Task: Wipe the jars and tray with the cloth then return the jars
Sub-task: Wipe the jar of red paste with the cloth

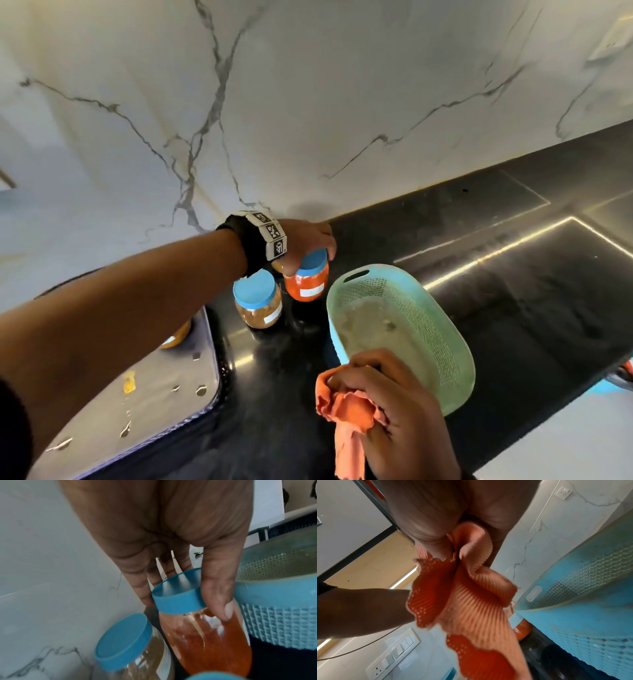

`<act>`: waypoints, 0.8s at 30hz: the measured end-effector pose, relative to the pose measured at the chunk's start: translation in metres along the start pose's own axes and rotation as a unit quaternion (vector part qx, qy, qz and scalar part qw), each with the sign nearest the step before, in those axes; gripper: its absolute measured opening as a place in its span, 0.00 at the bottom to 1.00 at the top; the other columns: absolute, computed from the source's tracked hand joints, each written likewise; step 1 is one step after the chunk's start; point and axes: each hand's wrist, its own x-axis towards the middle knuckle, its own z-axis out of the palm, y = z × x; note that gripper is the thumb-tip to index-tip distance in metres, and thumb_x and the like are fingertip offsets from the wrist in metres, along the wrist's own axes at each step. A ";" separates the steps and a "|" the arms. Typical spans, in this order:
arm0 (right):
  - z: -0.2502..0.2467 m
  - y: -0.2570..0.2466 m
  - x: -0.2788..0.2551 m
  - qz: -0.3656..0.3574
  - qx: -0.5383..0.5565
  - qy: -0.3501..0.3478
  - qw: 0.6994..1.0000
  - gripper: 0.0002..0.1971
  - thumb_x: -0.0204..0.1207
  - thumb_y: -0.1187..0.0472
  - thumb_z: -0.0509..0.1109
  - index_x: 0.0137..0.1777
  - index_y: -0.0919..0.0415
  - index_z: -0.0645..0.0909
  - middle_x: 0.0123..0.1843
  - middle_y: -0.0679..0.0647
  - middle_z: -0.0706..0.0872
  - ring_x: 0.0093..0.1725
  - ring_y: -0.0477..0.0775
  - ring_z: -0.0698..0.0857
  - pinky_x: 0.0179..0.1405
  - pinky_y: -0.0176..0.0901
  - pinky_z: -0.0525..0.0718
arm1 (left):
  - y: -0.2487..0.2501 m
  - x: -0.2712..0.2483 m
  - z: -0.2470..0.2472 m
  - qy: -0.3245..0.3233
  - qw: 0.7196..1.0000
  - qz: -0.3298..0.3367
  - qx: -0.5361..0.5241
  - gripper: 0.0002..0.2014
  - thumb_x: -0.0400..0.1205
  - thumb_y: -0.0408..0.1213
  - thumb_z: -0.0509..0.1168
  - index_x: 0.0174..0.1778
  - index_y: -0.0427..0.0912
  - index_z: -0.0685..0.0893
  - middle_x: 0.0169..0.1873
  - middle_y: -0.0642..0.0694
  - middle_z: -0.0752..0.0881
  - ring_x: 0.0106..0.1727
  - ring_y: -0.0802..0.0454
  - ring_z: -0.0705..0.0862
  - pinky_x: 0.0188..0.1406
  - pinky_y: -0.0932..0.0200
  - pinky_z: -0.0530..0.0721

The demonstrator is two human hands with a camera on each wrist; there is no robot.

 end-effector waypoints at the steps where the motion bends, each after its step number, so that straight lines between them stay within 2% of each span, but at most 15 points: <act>1: 0.000 0.004 0.000 -0.003 0.006 -0.002 1.000 0.08 0.71 0.57 0.74 0.46 0.42 0.87 0.48 0.41 0.83 0.45 0.40 0.86 0.40 0.30 0.82 | 0.001 0.002 0.005 -0.014 1.000 -0.002 0.009 0.42 0.62 0.27 0.82 0.72 0.53 0.76 0.68 0.50 0.71 0.64 0.44 0.79 0.50 0.51 0.85; 5: 0.002 0.014 0.002 -0.005 0.011 -0.015 1.000 0.14 0.66 0.63 0.80 0.46 0.42 0.88 0.48 0.40 0.83 0.45 0.42 0.86 0.38 0.33 0.83 | 0.004 0.009 0.020 -0.040 0.999 -0.011 0.031 0.44 0.60 0.27 0.84 0.71 0.51 0.75 0.69 0.49 0.71 0.63 0.42 0.81 0.54 0.46 0.87; 9: -0.003 0.018 0.008 -0.005 0.037 -0.027 0.999 0.07 0.70 0.56 0.75 0.46 0.43 0.88 0.48 0.41 0.83 0.45 0.43 0.87 0.38 0.36 0.84 | 0.009 0.013 0.026 -0.048 0.998 -0.029 0.041 0.43 0.61 0.28 0.85 0.71 0.52 0.74 0.70 0.49 0.70 0.63 0.42 0.80 0.56 0.42 0.88; 13: -0.005 0.020 0.014 -0.008 0.074 -0.019 0.997 0.04 0.73 0.55 0.76 0.46 0.46 0.89 0.48 0.42 0.84 0.44 0.45 0.88 0.38 0.40 0.84 | 0.012 0.017 0.031 -0.050 0.997 -0.027 0.060 0.43 0.62 0.30 0.85 0.71 0.51 0.73 0.71 0.48 0.69 0.64 0.41 0.79 0.57 0.42 0.87; 15: -0.004 0.022 0.014 -0.011 0.089 -0.015 0.996 0.04 0.72 0.57 0.79 0.45 0.48 0.90 0.48 0.43 0.85 0.44 0.46 0.88 0.38 0.40 0.84 | 0.011 0.017 0.034 -0.050 0.996 -0.028 0.069 0.44 0.62 0.31 0.85 0.72 0.52 0.72 0.72 0.48 0.68 0.67 0.41 0.78 0.58 0.42 0.86; 17: -0.001 0.024 0.015 -0.014 0.088 -0.016 0.996 0.08 0.69 0.63 0.80 0.45 0.49 0.90 0.47 0.44 0.85 0.44 0.46 0.88 0.38 0.39 0.84 | 0.009 0.012 0.035 -0.046 0.996 -0.030 0.064 0.49 0.63 0.33 0.85 0.78 0.55 0.68 0.74 0.48 0.67 0.71 0.40 0.75 0.59 0.42 0.85; 19: 0.004 0.024 0.016 -0.014 0.090 -0.031 0.995 0.11 0.68 0.65 0.80 0.46 0.49 0.90 0.48 0.44 0.86 0.46 0.46 0.88 0.40 0.38 0.84 | 0.004 -0.003 0.033 -0.005 0.999 -0.030 0.031 0.52 0.66 0.37 0.84 0.83 0.57 0.63 0.76 0.48 0.66 0.73 0.41 0.74 0.62 0.42 0.83; 21: 0.010 0.020 0.019 -0.024 0.084 -0.049 0.995 0.13 0.67 0.65 0.79 0.47 0.48 0.90 0.49 0.43 0.85 0.47 0.46 0.88 0.41 0.34 0.83 | -0.007 -0.031 0.032 0.087 0.993 -0.042 -0.070 0.47 0.70 0.40 0.81 0.83 0.53 0.66 0.75 0.46 0.70 0.72 0.42 0.75 0.68 0.43 0.80; 22: 0.012 0.018 0.020 -0.029 0.077 -0.056 0.995 0.15 0.66 0.66 0.79 0.48 0.46 0.89 0.49 0.42 0.85 0.48 0.45 0.87 0.42 0.31 0.81 | -0.013 -0.049 0.032 0.145 0.978 -0.056 -0.136 0.42 0.72 0.40 0.79 0.82 0.51 0.69 0.75 0.45 0.73 0.71 0.43 0.77 0.69 0.46 0.79; 24: 0.023 0.008 0.025 -0.047 0.065 -0.070 0.994 0.18 0.63 0.67 0.79 0.49 0.44 0.88 0.51 0.39 0.84 0.50 0.43 0.86 0.45 0.26 0.79 | -0.033 -0.103 0.043 0.266 0.921 -0.104 -0.264 0.32 0.78 0.37 0.76 0.79 0.48 0.75 0.73 0.45 0.77 0.70 0.47 0.78 0.68 0.59 0.76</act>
